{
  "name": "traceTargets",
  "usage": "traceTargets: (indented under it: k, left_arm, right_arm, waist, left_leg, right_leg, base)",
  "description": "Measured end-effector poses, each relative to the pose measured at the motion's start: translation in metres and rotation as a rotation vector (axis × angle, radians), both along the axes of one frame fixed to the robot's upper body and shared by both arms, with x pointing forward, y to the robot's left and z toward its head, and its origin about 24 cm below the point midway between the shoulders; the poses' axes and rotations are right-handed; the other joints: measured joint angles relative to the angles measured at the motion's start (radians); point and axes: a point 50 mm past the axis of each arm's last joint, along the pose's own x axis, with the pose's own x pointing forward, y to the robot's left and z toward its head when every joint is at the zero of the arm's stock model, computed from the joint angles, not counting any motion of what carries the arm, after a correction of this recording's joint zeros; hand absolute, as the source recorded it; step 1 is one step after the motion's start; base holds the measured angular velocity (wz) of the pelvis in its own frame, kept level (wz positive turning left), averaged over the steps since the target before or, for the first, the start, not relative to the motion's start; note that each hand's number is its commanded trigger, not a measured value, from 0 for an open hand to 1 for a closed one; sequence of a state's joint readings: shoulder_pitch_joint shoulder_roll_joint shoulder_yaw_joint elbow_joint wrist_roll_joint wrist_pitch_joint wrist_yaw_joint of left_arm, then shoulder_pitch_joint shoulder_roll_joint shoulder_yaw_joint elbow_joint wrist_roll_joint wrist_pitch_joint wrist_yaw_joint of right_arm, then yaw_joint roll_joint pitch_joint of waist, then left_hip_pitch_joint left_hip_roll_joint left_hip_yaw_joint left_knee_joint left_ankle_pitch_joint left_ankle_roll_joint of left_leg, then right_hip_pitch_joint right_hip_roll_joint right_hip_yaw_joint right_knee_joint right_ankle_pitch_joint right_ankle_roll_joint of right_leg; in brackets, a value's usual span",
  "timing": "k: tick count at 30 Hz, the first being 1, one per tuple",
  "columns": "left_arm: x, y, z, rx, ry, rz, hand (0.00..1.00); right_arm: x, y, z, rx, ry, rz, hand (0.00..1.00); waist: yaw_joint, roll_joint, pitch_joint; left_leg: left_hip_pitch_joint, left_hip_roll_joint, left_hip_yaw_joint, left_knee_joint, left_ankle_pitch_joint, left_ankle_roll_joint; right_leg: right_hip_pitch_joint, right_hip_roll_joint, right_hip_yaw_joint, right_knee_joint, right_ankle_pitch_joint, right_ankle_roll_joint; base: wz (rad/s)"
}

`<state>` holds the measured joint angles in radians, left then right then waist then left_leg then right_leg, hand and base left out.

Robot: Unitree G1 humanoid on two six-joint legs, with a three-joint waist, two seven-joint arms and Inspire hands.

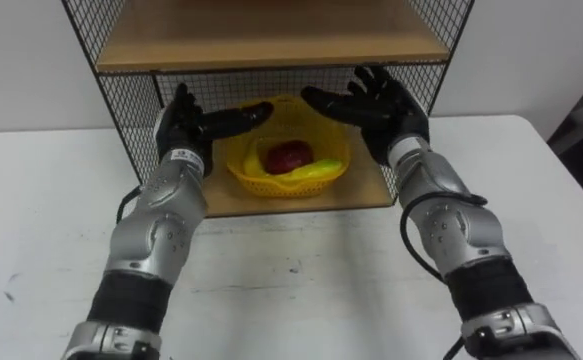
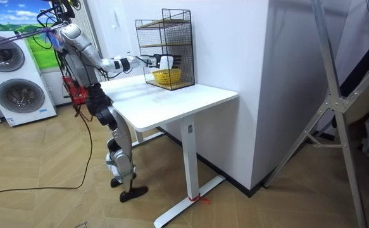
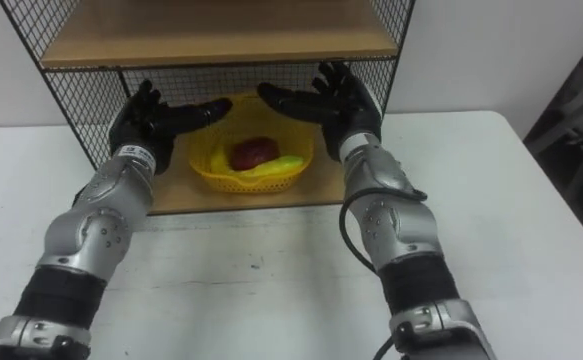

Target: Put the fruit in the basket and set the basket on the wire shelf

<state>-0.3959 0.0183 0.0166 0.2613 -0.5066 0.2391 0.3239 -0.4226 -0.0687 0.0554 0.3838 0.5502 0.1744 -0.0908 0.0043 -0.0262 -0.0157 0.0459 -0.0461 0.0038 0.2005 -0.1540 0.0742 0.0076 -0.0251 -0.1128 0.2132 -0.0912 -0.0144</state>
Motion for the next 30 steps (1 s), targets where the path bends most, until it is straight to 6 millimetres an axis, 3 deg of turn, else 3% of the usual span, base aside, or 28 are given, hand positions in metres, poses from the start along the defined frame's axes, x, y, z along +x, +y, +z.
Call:
traceTargets:
  k: [6, 10, 18, 27, 30]
  left_arm:
    - [-0.020, 0.009, -0.002, 0.032, -0.037, -0.008, 0.00]
    - [-0.023, 0.010, -0.002, 0.056, -0.046, -0.010, 0.00]
    - [-0.030, 0.013, 0.005, 0.112, -0.098, -0.013, 0.00]
    - [-0.053, 0.020, -0.024, 0.110, -0.030, -0.038, 0.00]
    - [-0.056, 0.021, -0.026, 0.137, -0.045, -0.060, 0.00]
  right_arm:
    - [-0.017, -0.008, -0.003, -0.051, -0.032, 0.003, 0.00]
    - [-0.021, -0.009, 0.003, -0.112, -0.074, 0.014, 0.00]
    - [-0.035, -0.010, 0.009, -0.139, -0.134, 0.048, 0.00]
    - [-0.057, -0.025, -0.011, -0.167, -0.073, 0.032, 0.00]
    - [-0.064, -0.028, -0.006, -0.210, -0.105, 0.032, 0.00]
  waist:
    - [0.005, 0.000, 0.0007]
    - [0.006, 0.000, 0.0017]
    - [0.003, 0.000, 0.0127]
    - [-0.001, 0.004, 0.0213]
    - [-0.002, 0.005, 0.0219]
  left_leg:
    - [-0.001, 0.000, -0.007, -0.002, 0.003, -0.001]
    - [-0.002, 0.000, -0.007, -0.004, 0.003, -0.001]
    - [0.000, 0.002, -0.006, -0.014, 0.004, -0.002]
    - [-0.002, 0.004, 0.001, -0.014, 0.004, -0.003]
    - [-0.007, 0.004, -0.001, -0.013, 0.004, -0.003]
  right_leg:
    - [0.007, 0.000, -0.012, -0.012, 0.003, 0.000]
    - [0.006, 0.006, -0.011, -0.014, 0.002, 0.000]
    - [0.010, 0.009, -0.003, -0.033, 0.006, 0.001]
    - [0.014, 0.009, 0.006, -0.041, 0.011, 0.003]
    - [0.009, 0.009, 0.010, -0.043, 0.011, 0.003]
  base:
    - [0.04]
    - [0.00]
    - [0.00]
    - [-0.02]
    - [0.01]
